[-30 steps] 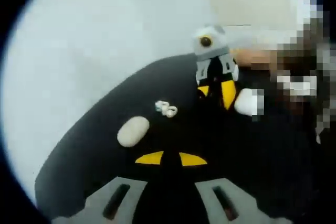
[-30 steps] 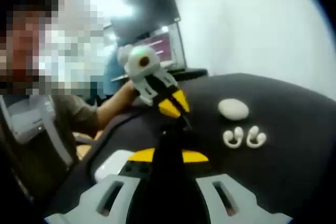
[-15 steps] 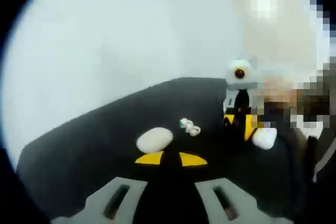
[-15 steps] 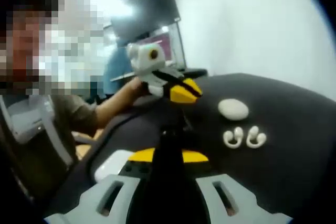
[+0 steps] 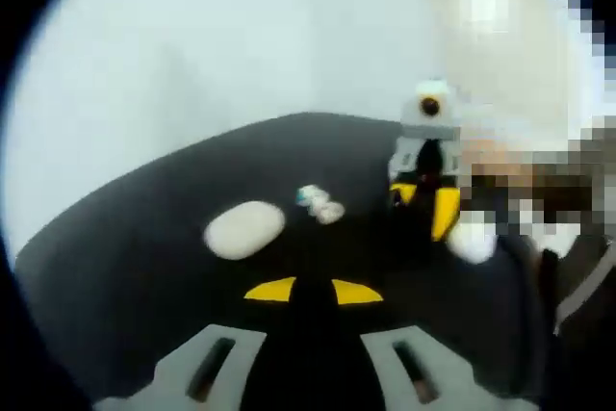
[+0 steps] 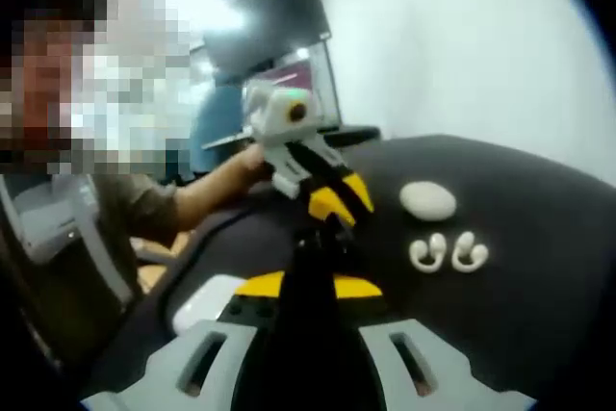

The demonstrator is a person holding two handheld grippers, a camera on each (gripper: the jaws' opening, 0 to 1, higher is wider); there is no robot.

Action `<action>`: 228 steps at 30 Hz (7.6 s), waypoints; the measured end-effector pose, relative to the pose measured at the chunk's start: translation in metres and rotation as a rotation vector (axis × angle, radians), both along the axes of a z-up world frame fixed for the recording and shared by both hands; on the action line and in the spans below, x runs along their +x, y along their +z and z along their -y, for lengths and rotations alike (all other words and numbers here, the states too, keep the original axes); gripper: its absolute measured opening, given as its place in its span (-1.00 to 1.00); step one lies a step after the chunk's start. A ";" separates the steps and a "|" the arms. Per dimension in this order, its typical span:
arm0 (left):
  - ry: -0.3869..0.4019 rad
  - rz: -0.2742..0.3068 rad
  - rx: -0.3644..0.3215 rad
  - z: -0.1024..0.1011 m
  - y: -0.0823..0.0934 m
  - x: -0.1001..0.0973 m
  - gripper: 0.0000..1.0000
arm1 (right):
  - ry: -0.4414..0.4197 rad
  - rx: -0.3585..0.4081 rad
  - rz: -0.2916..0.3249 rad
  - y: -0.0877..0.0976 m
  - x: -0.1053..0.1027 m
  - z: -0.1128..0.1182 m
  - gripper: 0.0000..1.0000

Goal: Pick up three earphones and place each one into its charging case using tactile feedback, ensure that each earphone is properly inserted and securely positioned inside the case.

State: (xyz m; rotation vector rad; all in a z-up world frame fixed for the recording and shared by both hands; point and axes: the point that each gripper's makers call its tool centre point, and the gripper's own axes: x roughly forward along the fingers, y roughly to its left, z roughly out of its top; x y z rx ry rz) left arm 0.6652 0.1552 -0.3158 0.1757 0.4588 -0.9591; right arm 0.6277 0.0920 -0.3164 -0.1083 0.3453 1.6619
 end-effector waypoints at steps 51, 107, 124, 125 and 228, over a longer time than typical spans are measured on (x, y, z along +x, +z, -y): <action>-0.067 0.106 -0.190 0.023 0.039 0.003 -0.79 | 0.002 -0.001 0.003 0.000 0.000 -0.001 -0.63; -0.240 -0.196 0.277 -0.007 -0.006 0.015 -0.77 | 0.006 -0.001 0.016 0.000 -0.002 0.003 -0.63; -0.136 0.241 0.306 -0.005 0.037 -0.007 -0.84 | 0.008 -0.001 0.018 0.000 -0.004 0.000 -0.63; -0.151 0.314 0.308 -0.001 0.047 -0.011 -0.84 | 0.008 -0.001 0.019 0.000 -0.004 0.000 -0.63; -0.447 0.270 -0.082 0.058 0.013 -0.034 -0.41 | 0.031 -0.014 0.034 -0.002 -0.012 0.001 -0.64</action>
